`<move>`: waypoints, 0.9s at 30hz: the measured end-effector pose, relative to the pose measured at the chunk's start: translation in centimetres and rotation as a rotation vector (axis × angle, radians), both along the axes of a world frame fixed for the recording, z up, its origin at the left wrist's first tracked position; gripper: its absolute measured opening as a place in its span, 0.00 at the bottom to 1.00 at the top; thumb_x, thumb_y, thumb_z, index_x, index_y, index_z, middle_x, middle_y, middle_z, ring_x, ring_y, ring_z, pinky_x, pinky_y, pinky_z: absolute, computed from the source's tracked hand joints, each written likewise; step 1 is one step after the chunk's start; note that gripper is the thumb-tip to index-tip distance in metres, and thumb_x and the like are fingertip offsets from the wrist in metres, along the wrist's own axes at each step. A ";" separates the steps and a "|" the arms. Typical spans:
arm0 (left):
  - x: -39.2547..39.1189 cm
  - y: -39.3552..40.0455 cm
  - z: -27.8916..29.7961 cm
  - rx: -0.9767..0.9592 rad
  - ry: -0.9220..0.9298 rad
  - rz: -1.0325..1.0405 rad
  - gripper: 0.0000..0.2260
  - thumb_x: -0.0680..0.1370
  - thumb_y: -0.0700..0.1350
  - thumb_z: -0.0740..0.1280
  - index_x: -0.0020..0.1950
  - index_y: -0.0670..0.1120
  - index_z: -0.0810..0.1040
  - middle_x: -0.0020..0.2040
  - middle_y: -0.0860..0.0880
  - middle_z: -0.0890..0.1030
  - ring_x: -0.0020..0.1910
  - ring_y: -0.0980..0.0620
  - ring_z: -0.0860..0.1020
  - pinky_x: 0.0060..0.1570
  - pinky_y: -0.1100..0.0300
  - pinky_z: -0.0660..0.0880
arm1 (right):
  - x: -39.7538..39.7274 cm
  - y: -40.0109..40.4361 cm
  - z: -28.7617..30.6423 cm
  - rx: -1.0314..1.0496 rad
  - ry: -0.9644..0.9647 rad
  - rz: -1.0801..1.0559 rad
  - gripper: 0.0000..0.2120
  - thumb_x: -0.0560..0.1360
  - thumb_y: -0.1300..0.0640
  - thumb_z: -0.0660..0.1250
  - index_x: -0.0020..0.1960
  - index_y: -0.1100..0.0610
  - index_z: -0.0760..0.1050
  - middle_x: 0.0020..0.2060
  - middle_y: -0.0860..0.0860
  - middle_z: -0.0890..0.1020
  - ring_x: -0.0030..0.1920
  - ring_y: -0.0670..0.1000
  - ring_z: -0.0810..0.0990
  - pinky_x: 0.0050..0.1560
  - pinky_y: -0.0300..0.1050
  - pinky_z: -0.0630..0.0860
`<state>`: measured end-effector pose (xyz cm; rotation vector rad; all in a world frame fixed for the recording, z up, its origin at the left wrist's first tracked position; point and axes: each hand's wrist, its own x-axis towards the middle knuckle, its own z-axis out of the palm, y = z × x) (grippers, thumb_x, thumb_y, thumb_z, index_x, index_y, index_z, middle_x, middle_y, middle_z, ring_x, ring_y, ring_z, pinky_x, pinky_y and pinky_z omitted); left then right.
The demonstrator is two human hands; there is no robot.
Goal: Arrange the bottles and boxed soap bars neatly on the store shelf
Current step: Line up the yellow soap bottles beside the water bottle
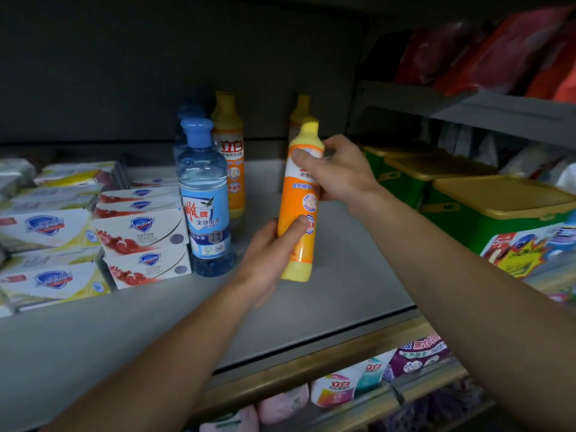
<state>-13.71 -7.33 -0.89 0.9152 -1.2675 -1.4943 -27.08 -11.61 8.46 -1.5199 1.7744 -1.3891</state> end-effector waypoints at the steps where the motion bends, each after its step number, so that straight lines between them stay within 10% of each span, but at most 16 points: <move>1: 0.1 0.2 0.3 0.083 0.074 -0.063 0.17 0.70 0.57 0.71 0.53 0.48 0.78 0.45 0.42 0.84 0.38 0.45 0.83 0.36 0.51 0.80 | 0.1 -0.1 -0.2 0.021 0.022 0.002 0.23 0.68 0.37 0.73 0.54 0.48 0.70 0.49 0.49 0.82 0.45 0.52 0.84 0.41 0.52 0.84; 15: 1.1 0.1 1.4 0.432 0.342 -0.447 0.29 0.69 0.59 0.66 0.62 0.40 0.72 0.40 0.40 0.81 0.31 0.45 0.80 0.30 0.57 0.79 | -0.4 -1.3 -2.0 0.219 -0.164 0.032 0.18 0.71 0.38 0.72 0.47 0.50 0.71 0.44 0.53 0.84 0.39 0.51 0.86 0.39 0.50 0.84; 22: 0.8 -1.2 -0.5 -0.106 -0.111 -0.167 0.10 0.79 0.48 0.65 0.60 0.50 0.76 0.59 0.46 0.81 0.54 0.52 0.81 0.55 0.54 0.79 | -1.3 0.9 0.0 -0.134 0.009 0.134 0.19 0.70 0.45 0.74 0.57 0.47 0.73 0.49 0.47 0.83 0.46 0.47 0.85 0.47 0.51 0.84; 27: 1.3 -2.3 -1.6 -0.452 -0.542 -0.087 0.12 0.78 0.47 0.68 0.60 0.53 0.74 0.53 0.56 0.81 0.50 0.65 0.79 0.51 0.69 0.76 | -2.3 2.2 -1.1 -0.294 0.100 0.177 0.26 0.71 0.51 0.75 0.67 0.50 0.72 0.55 0.48 0.83 0.54 0.47 0.82 0.56 0.52 0.81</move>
